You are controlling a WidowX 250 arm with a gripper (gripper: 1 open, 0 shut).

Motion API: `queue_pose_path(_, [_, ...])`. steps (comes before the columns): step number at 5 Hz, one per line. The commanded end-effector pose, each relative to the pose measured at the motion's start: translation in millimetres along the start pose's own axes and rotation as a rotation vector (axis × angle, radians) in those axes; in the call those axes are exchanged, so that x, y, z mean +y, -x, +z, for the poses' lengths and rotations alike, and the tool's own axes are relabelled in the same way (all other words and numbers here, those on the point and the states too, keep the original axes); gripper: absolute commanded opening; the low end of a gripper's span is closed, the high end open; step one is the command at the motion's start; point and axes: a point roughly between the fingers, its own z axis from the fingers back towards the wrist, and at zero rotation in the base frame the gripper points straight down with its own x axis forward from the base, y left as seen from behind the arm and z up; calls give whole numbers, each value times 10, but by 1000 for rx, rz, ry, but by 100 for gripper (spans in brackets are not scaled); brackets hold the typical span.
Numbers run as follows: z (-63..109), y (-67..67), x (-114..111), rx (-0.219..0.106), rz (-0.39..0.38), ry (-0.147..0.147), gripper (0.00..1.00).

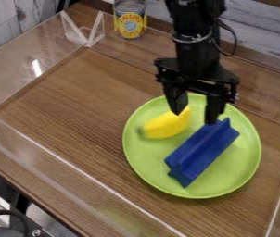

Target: Put the banana in the green plate

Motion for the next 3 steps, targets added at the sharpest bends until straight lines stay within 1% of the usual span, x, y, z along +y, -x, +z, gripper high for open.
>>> queue_pose_path(1, [198, -47, -100, -71, -12, 3, 100])
queue_pose_path(3, [181, 4, -164, -66, -24, -7, 100])
